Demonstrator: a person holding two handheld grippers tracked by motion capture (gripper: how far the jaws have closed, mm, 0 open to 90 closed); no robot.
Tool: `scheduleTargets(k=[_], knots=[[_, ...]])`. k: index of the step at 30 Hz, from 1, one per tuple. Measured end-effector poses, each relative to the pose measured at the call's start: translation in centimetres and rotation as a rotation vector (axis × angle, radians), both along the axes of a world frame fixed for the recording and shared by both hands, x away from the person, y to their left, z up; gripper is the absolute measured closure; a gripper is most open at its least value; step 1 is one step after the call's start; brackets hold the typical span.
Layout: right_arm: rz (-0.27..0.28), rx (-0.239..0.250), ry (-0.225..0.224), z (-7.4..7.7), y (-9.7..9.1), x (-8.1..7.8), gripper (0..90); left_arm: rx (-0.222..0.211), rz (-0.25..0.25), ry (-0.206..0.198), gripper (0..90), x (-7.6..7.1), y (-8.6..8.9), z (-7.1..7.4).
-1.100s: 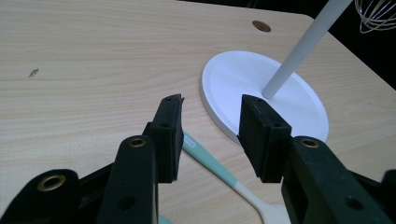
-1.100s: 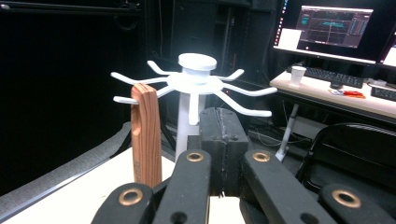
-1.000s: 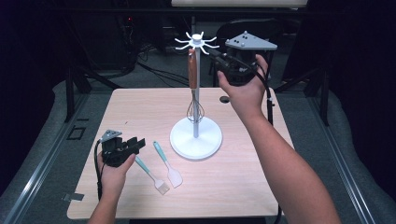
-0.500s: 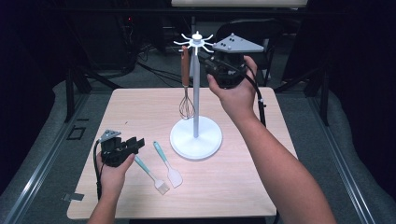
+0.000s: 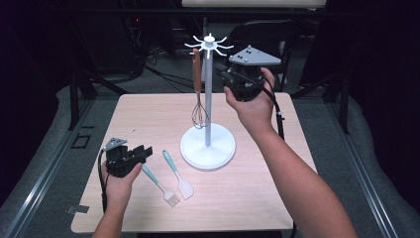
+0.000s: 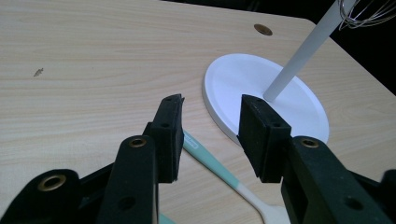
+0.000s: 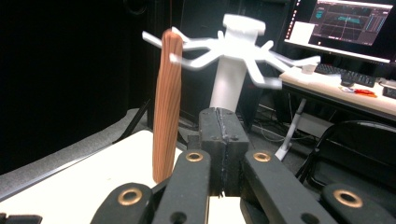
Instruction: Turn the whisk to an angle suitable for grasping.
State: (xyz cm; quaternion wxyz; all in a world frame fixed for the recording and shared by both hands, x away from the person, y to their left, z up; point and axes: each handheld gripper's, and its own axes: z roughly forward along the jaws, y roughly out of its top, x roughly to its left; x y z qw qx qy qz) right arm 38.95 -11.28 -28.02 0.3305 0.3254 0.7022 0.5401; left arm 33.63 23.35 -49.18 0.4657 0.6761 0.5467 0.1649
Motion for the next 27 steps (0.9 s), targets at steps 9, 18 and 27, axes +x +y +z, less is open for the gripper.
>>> scheduleTargets(k=[9,18,27], knots=[[0.031,-0.010,0.055,-3.0,-0.5,-0.5,73.7,0.001,0.005,0.008,60.0,0.1,0.1,-0.2],[0.093,-0.015,0.131,-5.6,-0.8,-0.8,46.3,-0.004,0.009,0.011,59.9,0.0,0.2,-0.1],[0.126,-0.075,0.171,-8.9,-0.7,-1.3,44.5,-0.009,0.017,0.013,59.8,0.1,0.4,-0.3]])
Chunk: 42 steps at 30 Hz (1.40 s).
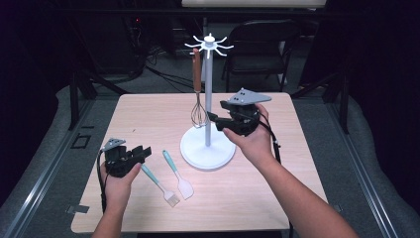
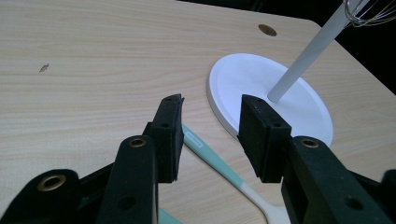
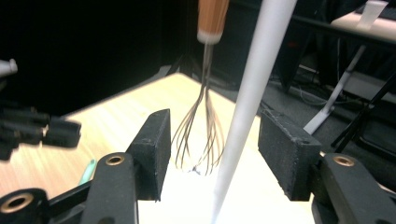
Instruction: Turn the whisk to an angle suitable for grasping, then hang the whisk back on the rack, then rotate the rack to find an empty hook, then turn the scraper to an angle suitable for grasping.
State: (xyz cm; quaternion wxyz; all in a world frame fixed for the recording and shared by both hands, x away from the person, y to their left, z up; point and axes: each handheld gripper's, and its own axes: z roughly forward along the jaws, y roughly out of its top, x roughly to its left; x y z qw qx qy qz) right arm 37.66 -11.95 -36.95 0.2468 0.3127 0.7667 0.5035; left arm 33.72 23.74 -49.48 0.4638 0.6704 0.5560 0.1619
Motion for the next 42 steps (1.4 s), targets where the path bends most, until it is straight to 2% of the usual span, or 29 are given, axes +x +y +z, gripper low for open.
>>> scheduleTargets(k=[15,18,20,22,25,32,42], knots=[[0.067,-0.063,0.074,-4.8,2.9,-0.6,46.2,-0.003,0.009,0.004,59.8,-0.1,0.4,0.0],[0.071,-0.093,0.106,-5.9,3.3,-0.6,53.1,-0.003,0.008,0.004,59.7,-0.1,0.4,0.0],[0.079,-0.094,0.124,-6.6,3.6,-0.5,56.4,-0.004,0.010,0.004,59.7,-0.1,0.4,0.0],[0.086,-0.102,0.147,-7.2,3.8,-0.4,57.5,-0.004,0.011,0.005,59.7,-0.1,0.4,0.0],[0.093,-0.116,0.157,-8.0,4.2,-0.3,58.8,-0.004,0.011,0.006,59.7,-0.1,0.4,-0.1],[0.096,-0.121,0.170,-9.4,4.7,-0.3,60.3,-0.003,0.012,0.006,59.7,-0.1,0.4,-0.1],[0.118,-0.121,0.251,-11.5,5.8,-0.2,60.7,0.001,0.010,0.006,59.6,-0.1,0.4,-0.2]])
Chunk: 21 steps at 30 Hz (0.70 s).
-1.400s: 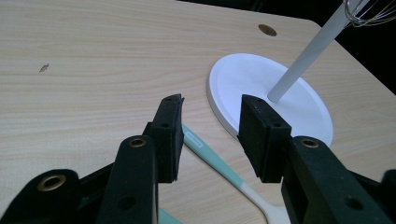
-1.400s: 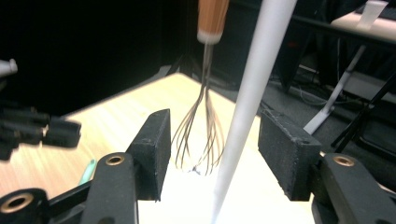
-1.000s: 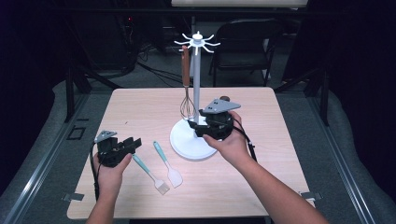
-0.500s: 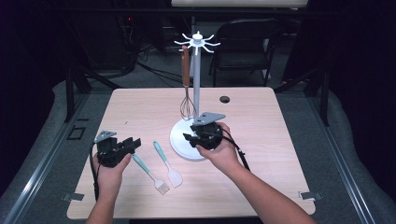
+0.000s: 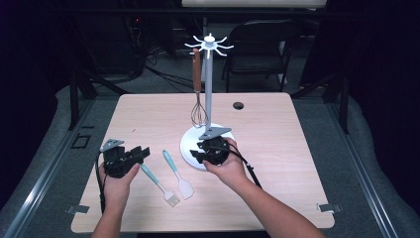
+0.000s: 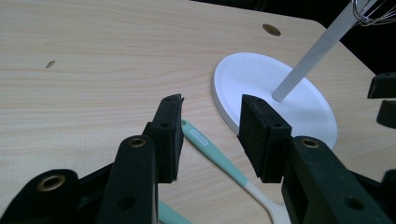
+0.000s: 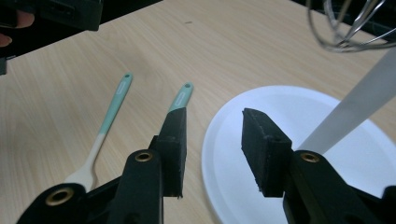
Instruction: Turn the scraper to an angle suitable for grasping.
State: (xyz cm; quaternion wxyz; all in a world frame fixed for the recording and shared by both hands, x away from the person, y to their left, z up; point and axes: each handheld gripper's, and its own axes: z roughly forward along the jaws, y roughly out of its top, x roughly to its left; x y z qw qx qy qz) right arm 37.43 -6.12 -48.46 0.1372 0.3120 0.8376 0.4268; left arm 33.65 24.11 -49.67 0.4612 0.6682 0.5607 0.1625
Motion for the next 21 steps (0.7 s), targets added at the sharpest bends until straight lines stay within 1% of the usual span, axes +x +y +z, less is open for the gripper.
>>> scheduleTargets(k=[4,7,11,14,19,21], knots=[[0.013,-0.004,0.039,-1.2,0.7,0.0,61.5,0.000,0.001,-0.001,59.6,0.0,0.1,-0.1],[0.013,-0.030,0.059,-2.1,1.3,0.0,62.0,0.000,0.002,0.000,59.7,0.0,0.0,0.0],[0.013,-0.039,0.079,-3.1,2.0,-0.1,63.5,0.005,-0.007,0.007,59.6,0.0,-0.1,0.0],[0.009,-0.043,0.092,-3.8,2.6,-0.1,64.5,0.008,-0.007,0.001,59.6,0.1,-0.1,-0.1],[0.016,-0.069,0.114,-5.0,3.6,-0.1,65.1,0.004,-0.001,0.004,59.6,0.1,-0.1,-0.2],[0.015,-0.063,0.114,-5.5,4.2,-0.3,65.8,0.005,-0.003,0.006,59.6,0.1,-0.1,-0.2]])
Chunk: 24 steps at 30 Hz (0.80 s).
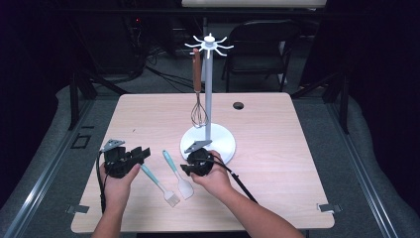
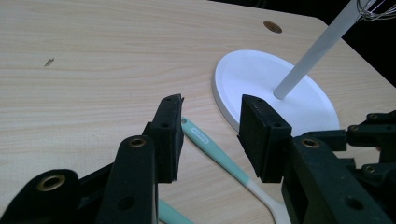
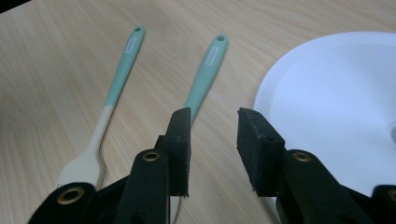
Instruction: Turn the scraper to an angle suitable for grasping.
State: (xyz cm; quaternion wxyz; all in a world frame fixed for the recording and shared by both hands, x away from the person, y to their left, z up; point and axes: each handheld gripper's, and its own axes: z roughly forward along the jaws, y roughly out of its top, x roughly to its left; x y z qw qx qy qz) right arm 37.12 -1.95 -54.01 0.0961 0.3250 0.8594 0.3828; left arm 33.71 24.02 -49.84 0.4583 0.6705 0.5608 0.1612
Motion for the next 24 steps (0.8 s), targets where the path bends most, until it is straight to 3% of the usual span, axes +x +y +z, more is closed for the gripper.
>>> scheduleTargets(k=[13,24], knots=[[0.024,-0.023,0.020,-2.7,2.2,-1.0,70.6,0.003,0.000,0.002,59.6,0.1,-0.1,-0.2],[0.023,-0.065,0.010,-3.6,2.9,-1.2,71.0,0.004,0.000,0.003,59.6,0.1,-0.1,-0.2]])
